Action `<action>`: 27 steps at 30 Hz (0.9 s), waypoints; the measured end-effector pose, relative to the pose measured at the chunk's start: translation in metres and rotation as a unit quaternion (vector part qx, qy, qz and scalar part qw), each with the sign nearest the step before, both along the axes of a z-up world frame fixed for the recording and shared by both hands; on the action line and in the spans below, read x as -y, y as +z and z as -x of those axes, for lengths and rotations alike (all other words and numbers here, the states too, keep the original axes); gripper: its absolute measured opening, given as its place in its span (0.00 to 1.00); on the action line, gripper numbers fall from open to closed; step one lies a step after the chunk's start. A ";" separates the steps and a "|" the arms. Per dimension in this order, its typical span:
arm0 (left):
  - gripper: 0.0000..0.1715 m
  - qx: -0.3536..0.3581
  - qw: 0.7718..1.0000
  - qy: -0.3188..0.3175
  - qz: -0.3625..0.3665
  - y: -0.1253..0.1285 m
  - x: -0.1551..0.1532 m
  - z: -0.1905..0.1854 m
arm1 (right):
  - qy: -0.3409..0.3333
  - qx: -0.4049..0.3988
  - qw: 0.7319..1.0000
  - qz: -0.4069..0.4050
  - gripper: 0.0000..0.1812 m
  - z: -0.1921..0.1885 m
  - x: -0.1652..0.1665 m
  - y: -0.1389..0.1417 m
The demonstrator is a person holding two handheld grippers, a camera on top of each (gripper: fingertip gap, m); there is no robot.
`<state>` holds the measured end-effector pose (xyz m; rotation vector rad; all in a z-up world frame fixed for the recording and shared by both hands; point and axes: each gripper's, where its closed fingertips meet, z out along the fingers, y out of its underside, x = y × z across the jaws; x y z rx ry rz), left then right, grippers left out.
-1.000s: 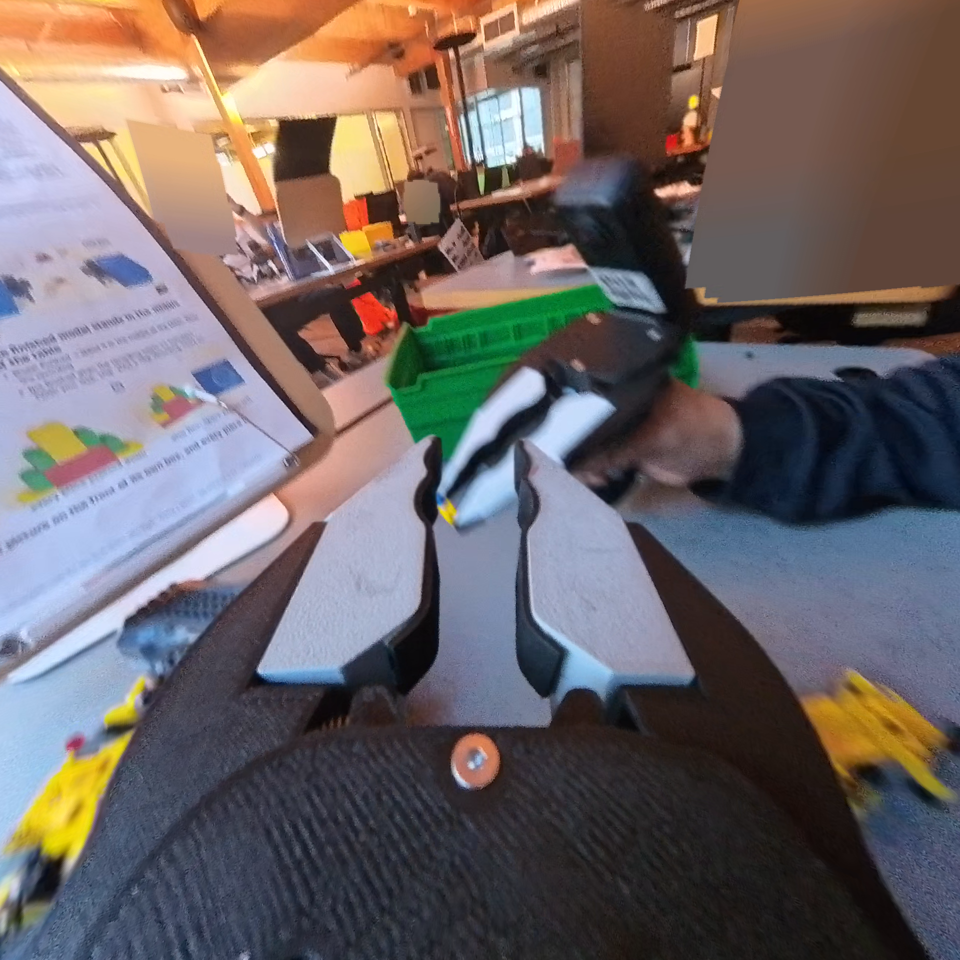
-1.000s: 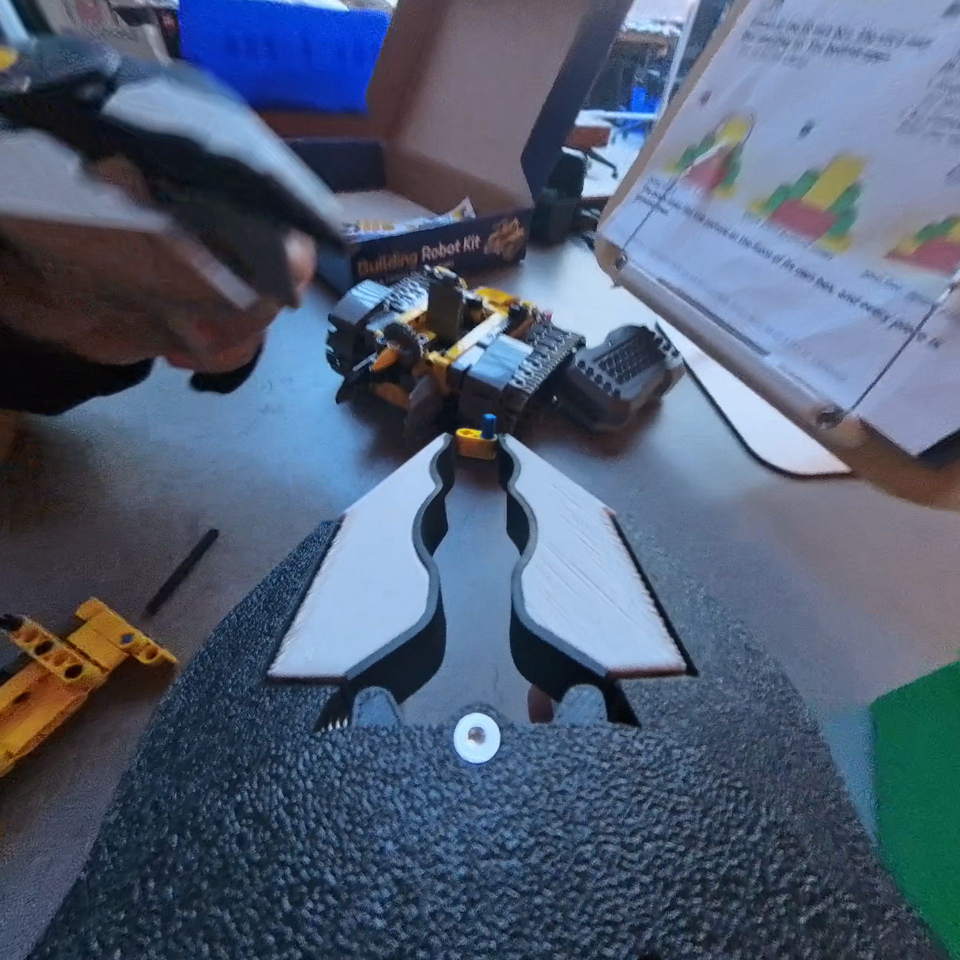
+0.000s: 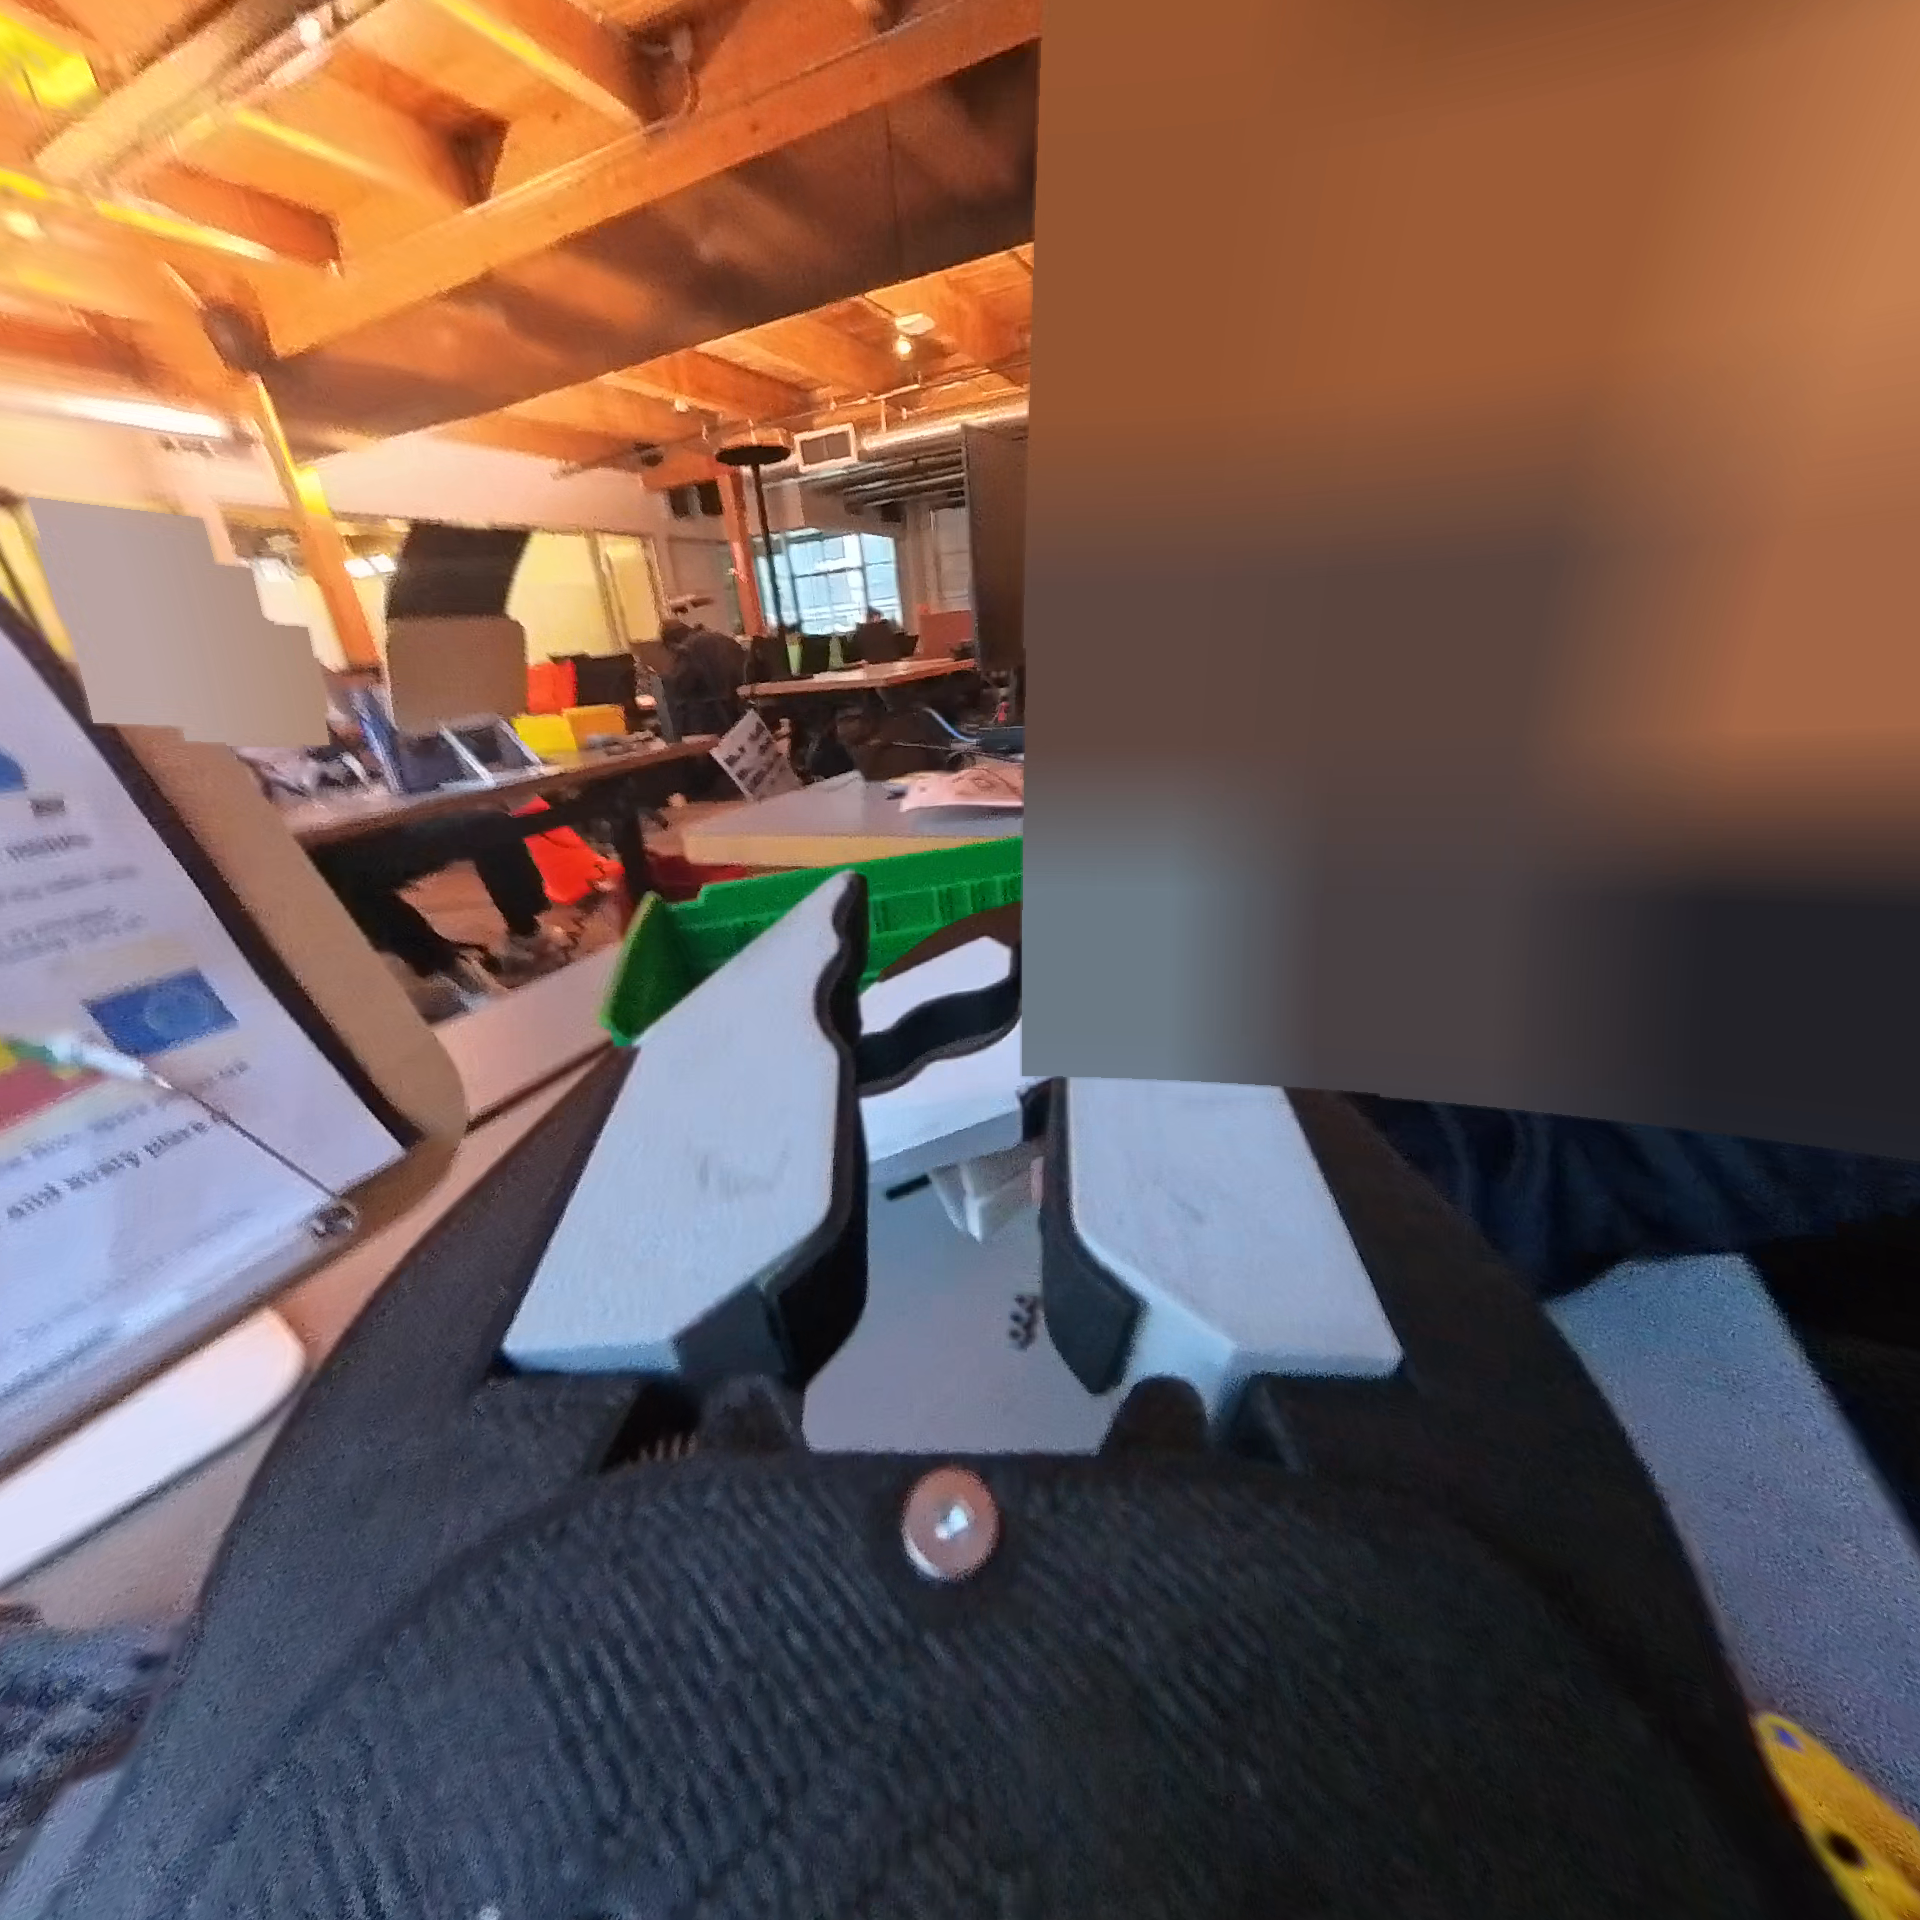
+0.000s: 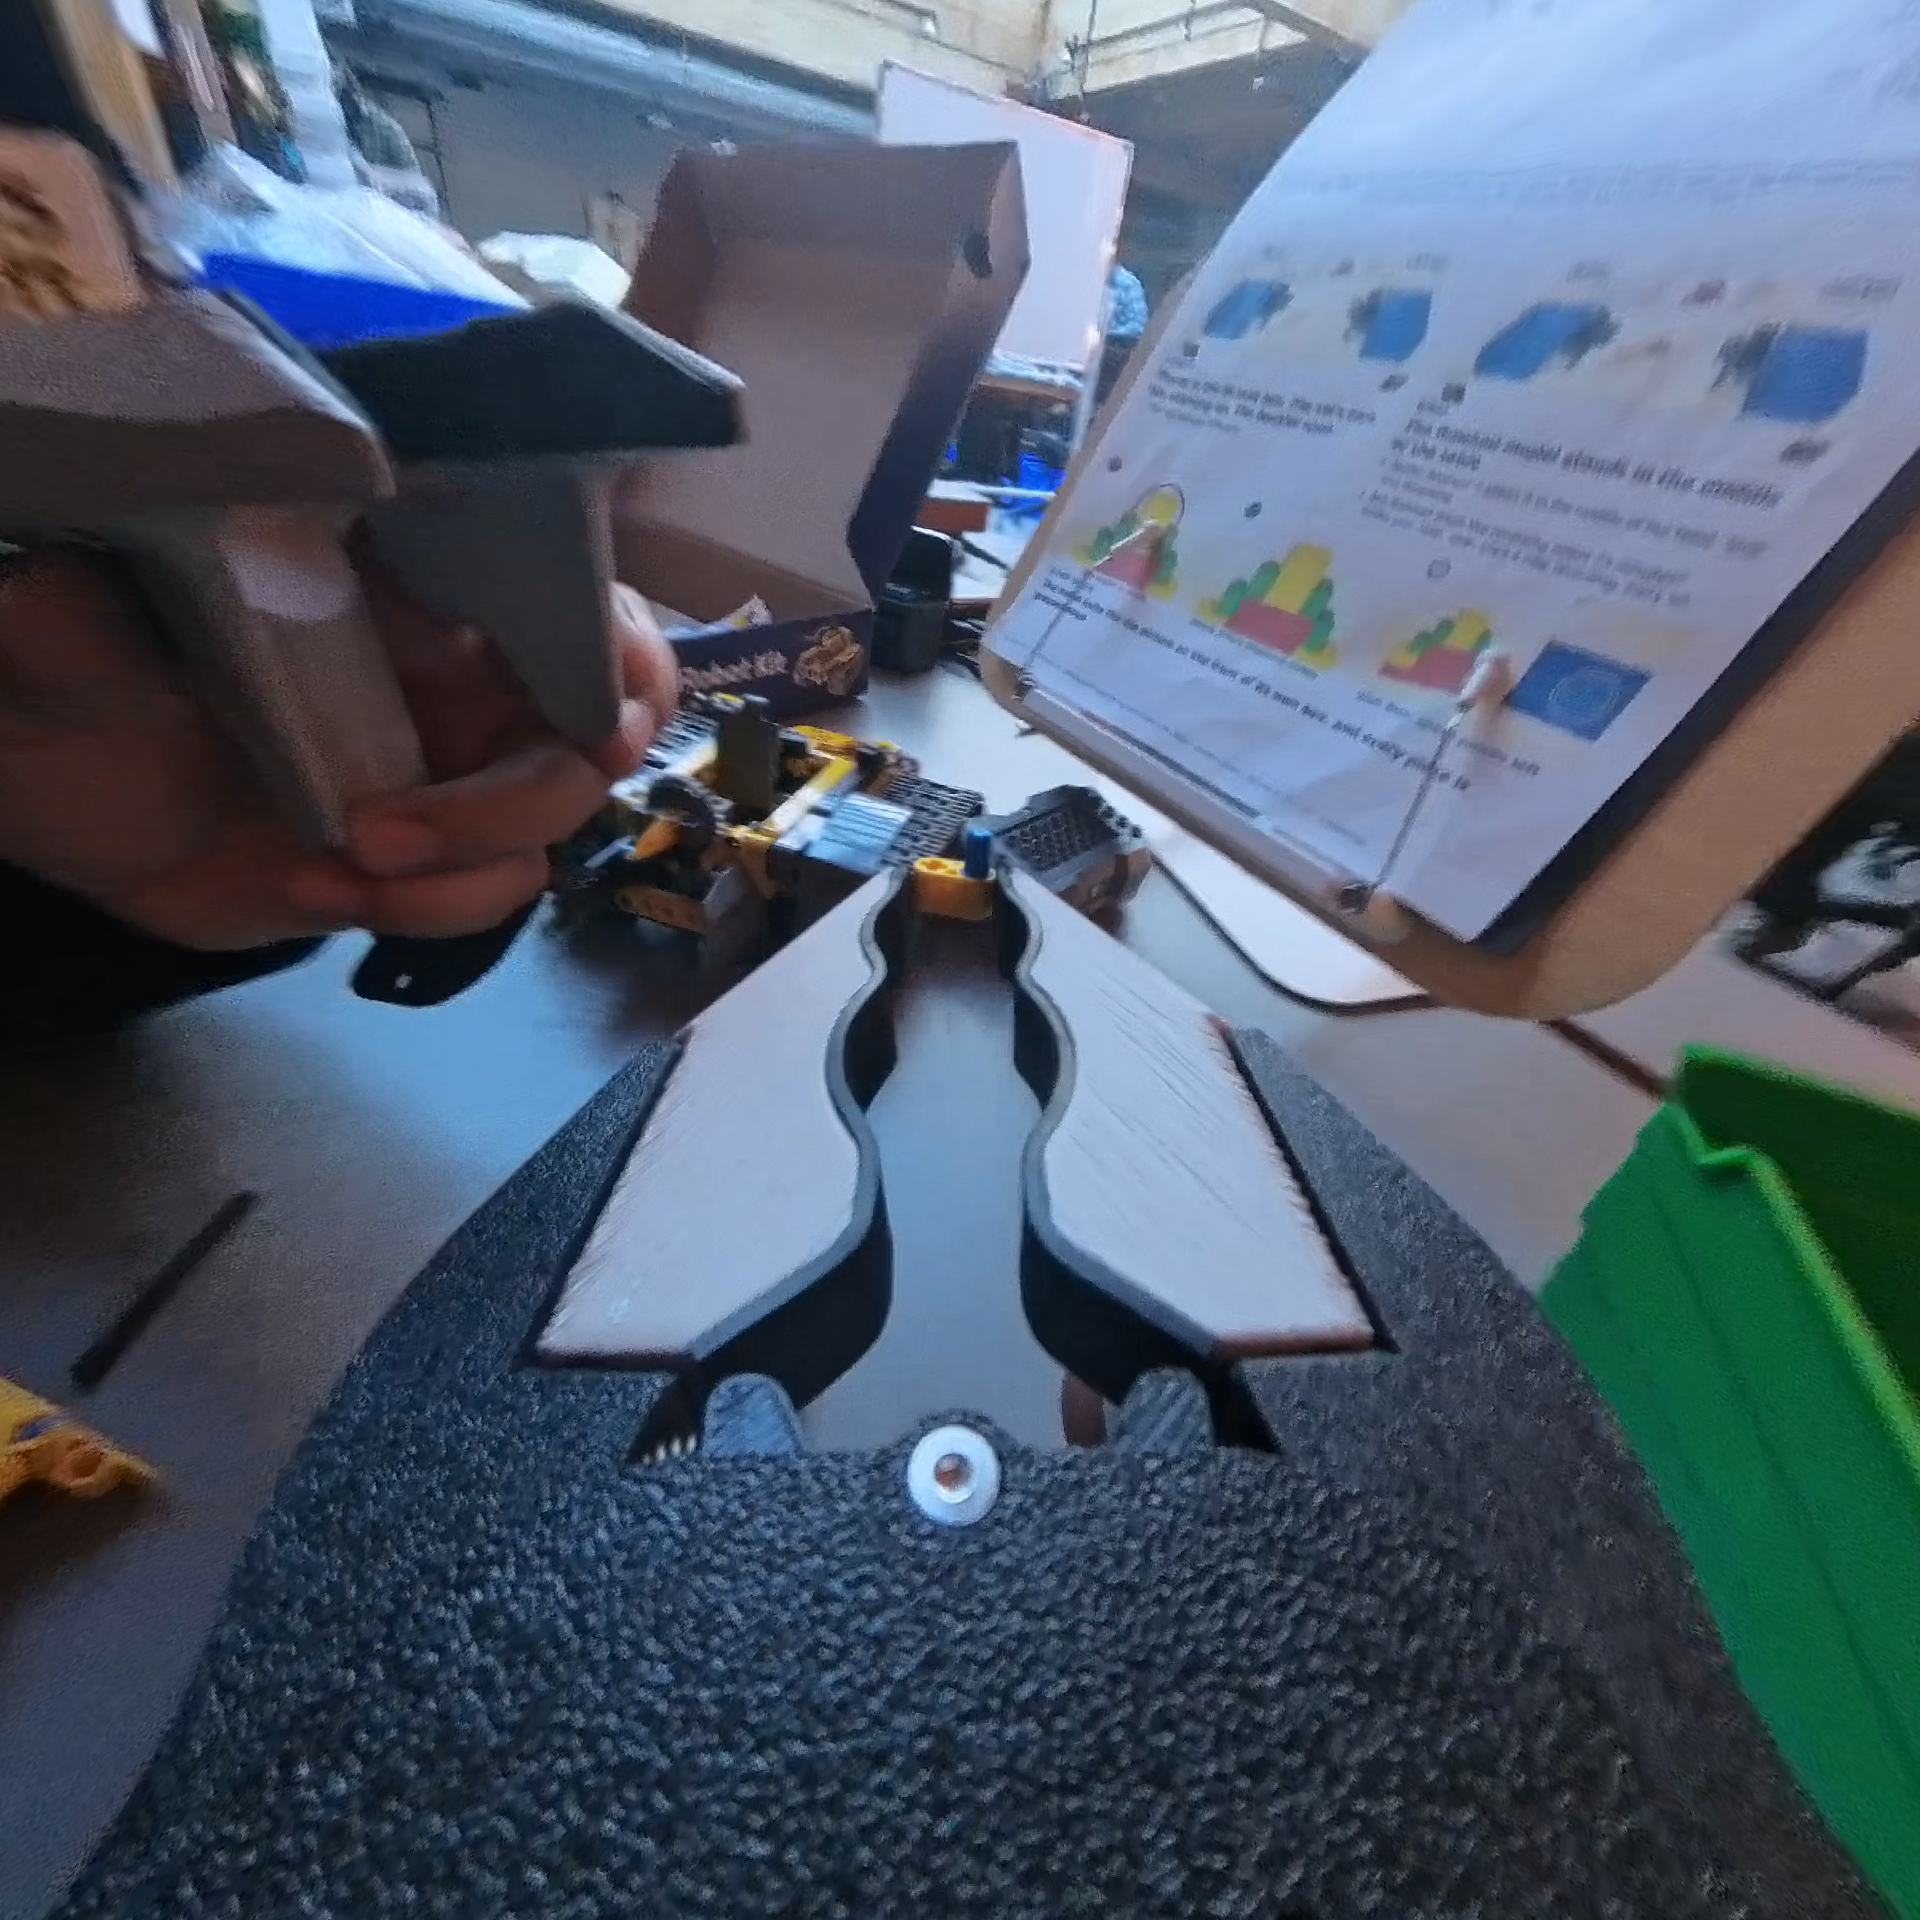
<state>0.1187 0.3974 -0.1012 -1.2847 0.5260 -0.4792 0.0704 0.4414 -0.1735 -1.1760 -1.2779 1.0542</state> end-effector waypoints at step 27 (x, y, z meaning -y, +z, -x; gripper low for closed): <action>0.20 -0.110 0.970 0.180 0.120 -0.083 0.069 0.021 | -0.036 0.217 0.973 0.070 0.07 -0.169 0.064 -0.062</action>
